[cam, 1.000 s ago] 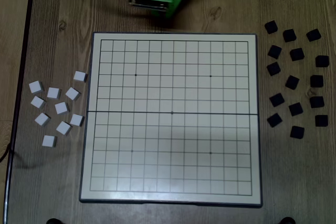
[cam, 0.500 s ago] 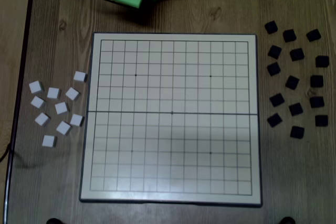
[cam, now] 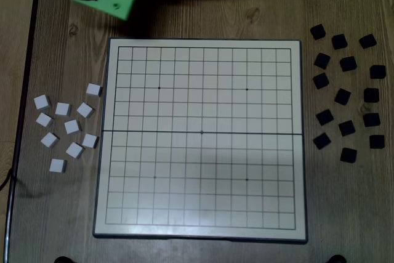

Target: Grasp a White stone and put it on the board on position (0,0).

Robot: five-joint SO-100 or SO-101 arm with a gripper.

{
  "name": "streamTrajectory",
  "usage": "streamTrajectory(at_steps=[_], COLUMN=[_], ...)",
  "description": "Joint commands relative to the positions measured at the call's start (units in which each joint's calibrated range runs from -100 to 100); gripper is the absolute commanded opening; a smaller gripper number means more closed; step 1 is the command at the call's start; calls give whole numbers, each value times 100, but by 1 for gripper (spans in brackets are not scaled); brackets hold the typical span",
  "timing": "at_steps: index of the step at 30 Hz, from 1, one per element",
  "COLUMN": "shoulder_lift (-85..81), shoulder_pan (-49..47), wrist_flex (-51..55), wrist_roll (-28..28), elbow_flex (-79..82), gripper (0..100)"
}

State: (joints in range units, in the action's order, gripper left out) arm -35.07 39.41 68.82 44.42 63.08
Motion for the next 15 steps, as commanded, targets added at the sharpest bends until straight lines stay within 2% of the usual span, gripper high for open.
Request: streamTrajectory(at_steps=[1,15], shoulder_lift=[595,3028], shoulder_pan=[315,961], wrist_flex=[92,753], wrist_roll=[-127,-352], elbow_flex=[-1071,-4230], gripper=[6,6])
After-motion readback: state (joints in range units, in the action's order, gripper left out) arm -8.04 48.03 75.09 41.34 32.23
